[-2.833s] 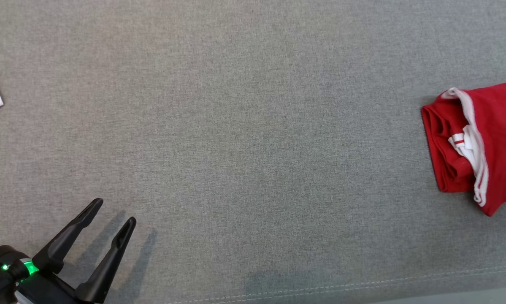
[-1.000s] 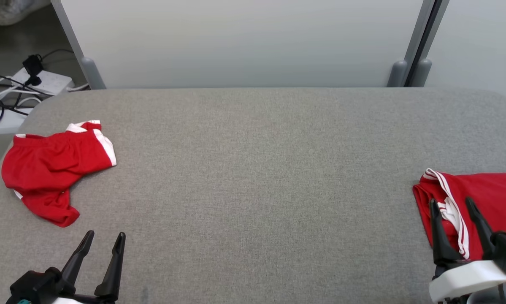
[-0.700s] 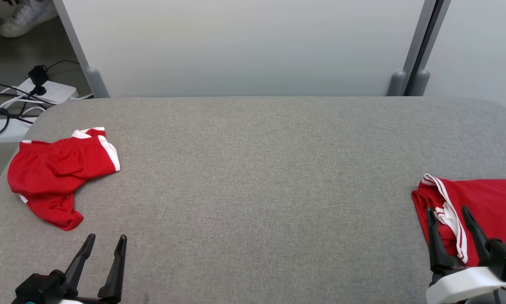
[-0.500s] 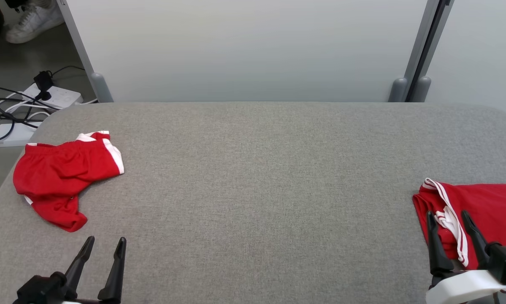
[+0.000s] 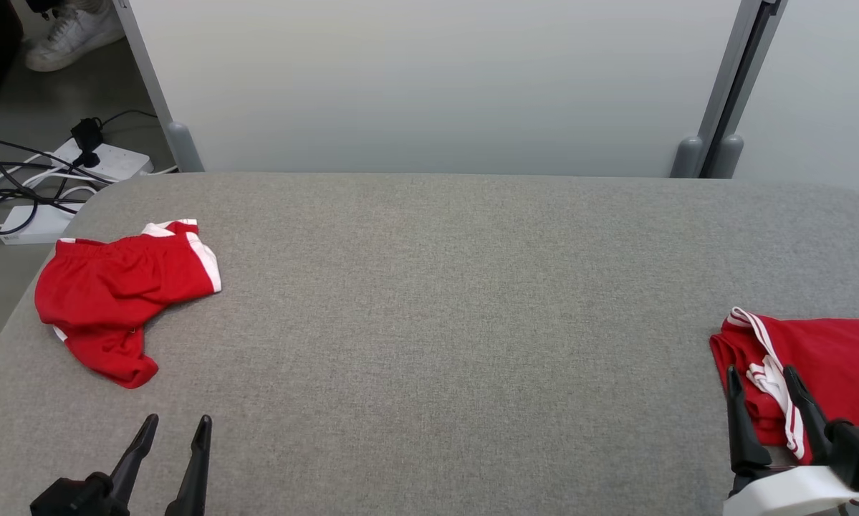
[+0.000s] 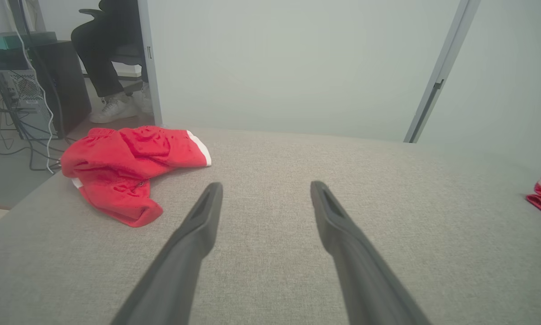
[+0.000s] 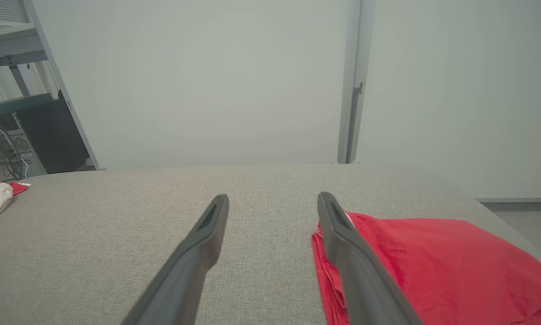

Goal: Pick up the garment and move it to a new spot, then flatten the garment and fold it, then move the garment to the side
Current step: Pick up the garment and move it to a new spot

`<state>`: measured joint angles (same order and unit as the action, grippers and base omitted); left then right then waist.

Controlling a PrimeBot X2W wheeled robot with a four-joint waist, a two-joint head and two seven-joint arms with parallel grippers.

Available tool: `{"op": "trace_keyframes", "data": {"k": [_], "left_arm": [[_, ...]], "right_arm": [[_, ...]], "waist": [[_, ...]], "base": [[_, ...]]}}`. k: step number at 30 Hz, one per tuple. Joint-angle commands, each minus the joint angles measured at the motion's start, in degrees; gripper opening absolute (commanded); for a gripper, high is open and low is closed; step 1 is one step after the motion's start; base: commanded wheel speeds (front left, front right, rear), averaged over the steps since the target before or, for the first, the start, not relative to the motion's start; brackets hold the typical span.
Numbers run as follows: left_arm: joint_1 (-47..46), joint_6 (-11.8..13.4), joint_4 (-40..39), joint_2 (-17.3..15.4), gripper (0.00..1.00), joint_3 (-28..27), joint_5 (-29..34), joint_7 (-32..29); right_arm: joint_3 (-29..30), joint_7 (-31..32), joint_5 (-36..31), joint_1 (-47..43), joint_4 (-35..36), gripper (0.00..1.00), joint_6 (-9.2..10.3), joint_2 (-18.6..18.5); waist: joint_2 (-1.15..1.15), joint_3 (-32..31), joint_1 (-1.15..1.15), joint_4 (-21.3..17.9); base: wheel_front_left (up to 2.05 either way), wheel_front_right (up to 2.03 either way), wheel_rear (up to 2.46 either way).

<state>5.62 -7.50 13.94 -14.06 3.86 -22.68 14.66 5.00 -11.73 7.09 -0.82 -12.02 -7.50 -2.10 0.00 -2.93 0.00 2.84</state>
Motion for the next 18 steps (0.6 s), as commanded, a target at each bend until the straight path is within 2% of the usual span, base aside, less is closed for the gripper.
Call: {"op": "trace_keyframes", "data": {"k": [1, 9, 15, 18], "left_arm": [[-1.9, 0.0, -1.0, -1.3, 1.00, -2.4, 0.9, 0.3], [-2.0, 0.0, -1.1, -1.4, 1.00, -2.5, 0.7, 0.3], [-2.7, 0.0, -0.7, -1.5, 1.00, -2.3, 0.3, 0.3], [-3.0, 0.0, -0.4, -1.6, 1.00, -2.4, 0.1, 0.3]], "right_arm": [[-1.2, -1.0, 0.3, 0.7, 1.1, 1.00, 0.01, -0.8], [-1.5, -1.3, 0.2, 0.7, 0.9, 1.00, 0.01, -0.8], [-3.1, -1.3, 0.2, 0.8, 0.8, 1.00, 0.01, -0.8], [-4.1, -1.4, 0.5, 1.0, 0.1, 1.00, 0.01, -0.8]], "waist": [[0.00, 0.2, 0.00, 0.1], [0.00, 0.7, 0.00, 0.6], [0.00, 1.1, 0.00, 3.1], [0.00, 1.2, 0.00, 5.8]], "base": [[0.00, 0.00, 0.00], [0.00, 0.00, 0.00], [0.00, 0.00, 0.00], [0.00, 0.00, 0.00]]}}
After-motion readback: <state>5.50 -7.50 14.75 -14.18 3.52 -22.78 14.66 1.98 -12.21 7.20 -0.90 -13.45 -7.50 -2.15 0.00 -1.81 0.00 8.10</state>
